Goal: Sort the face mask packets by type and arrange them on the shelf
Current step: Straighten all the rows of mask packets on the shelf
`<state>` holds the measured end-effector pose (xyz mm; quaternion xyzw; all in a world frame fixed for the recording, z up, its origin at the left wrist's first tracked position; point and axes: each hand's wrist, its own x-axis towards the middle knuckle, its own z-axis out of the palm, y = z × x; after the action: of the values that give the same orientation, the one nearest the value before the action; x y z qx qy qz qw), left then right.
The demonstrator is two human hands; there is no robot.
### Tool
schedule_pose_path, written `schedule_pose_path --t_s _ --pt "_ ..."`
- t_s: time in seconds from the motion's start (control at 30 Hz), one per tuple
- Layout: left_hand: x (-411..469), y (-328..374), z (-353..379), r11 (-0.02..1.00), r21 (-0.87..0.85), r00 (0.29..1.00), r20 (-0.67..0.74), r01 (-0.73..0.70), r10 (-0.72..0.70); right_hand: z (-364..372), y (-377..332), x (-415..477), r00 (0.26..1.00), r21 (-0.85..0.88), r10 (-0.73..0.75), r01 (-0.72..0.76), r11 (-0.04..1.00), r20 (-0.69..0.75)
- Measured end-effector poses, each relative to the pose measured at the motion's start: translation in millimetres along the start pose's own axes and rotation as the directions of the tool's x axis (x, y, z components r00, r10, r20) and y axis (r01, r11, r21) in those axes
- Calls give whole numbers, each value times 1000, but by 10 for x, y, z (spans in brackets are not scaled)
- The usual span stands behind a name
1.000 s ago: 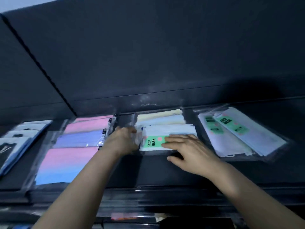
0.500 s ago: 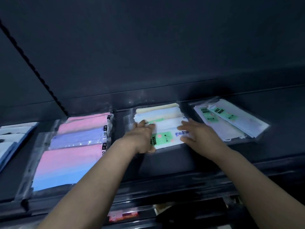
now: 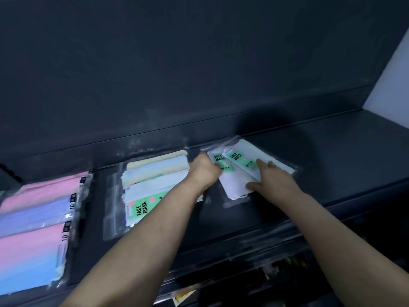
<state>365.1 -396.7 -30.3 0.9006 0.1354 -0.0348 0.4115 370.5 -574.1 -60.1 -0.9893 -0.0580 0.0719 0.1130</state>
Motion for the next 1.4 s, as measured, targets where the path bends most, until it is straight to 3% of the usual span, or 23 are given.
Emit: schedule_pose_path --t_s 0.13,0.2,0.33,0.53,0.6,0.7,0.73,0.8,0.83,0.87,0.93,1.0,1.07,1.13,1.17,1.23,1.27,1.3,1.33,1.4 --pt "219 58 166 899 -396 974 -44 186 -221 18 48 40 990 -291 -117 89 953 -79" --pt "205 119 210 833 -511 965 -23 213 -261 63 80 42 983 -337 -161 122 933 -88" --pt "5 149 156 798 -569 961 -47 199 -273 -32 121 29 965 -257 -225 186 948 -132" --pt "-659 -290 -250 582 -805 901 -159 119 -404 -271 -381 -326 886 -109 -349 331 937 -304" --pt "-938 -485 -382 612 -764 909 -83 205 -408 -201 -677 -450 872 -78 -391 386 919 -295" --pt "-1310 -738 -586 805 -442 914 98 395 -394 -19 -956 -579 876 -34 -419 424 905 -241" --pt "-1396 -804 -669 870 -315 924 87 380 -372 46 -996 -618 880 -21 -420 427 904 -222" --pt "-1445 -927 -822 967 15 955 -164 253 -248 110 -1033 -678 889 -20 -404 409 912 -217" --pt "-1429 -1001 -891 942 279 943 -318 186 -92 143 -1051 -691 885 -28 -393 399 917 -249" --pt "-1403 -1057 -939 861 492 931 -359 127 67 170 -1061 -695 874 -40 -383 390 920 -298" --pt "-1329 -1236 -969 749 661 979 -123 -39 159 215 -1061 -730 841 -55 -369 380 923 -396" --pt "-1310 -1400 -971 714 689 993 99 -120 72 251 -1064 -772 806 -29 -365 399 916 -466" --pt "-1345 -1524 -1017 703 702 992 124 -116 40 276 -1087 -809 749 -42 -395 443 896 -532" --pt "-1406 -1539 -1111 738 672 998 5 -54 68 294 -1158 -871 658 -122 -457 489 863 -598" --pt "-1427 -1542 -1158 823 567 990 -123 12 70 330 -1213 -922 618 -176 -498 507 844 -609" --pt "-1478 -1520 -1277 986 155 901 -434 58 15 454 -1334 -1057 574 -265 -589 550 792 -569" --pt "-1490 -1522 -1324 1000 -5 843 -538 13 -14 534 -1387 -1132 559 -298 -639 582 756 -528" --pt "-1491 -1521 -1359 998 -59 819 -573 -38 -3 609 -1422 -1200 550 -316 -687 621 717 -475" --pt "-1517 -1514 -1377 997 -22 848 -527 -74 51 679 -1438 -1257 547 -322 -726 659 680 -416" --pt "-1514 -1571 -1343 972 197 942 -282 -126 179 745 -1425 -1322 564 -275 -764 716 641 -311"
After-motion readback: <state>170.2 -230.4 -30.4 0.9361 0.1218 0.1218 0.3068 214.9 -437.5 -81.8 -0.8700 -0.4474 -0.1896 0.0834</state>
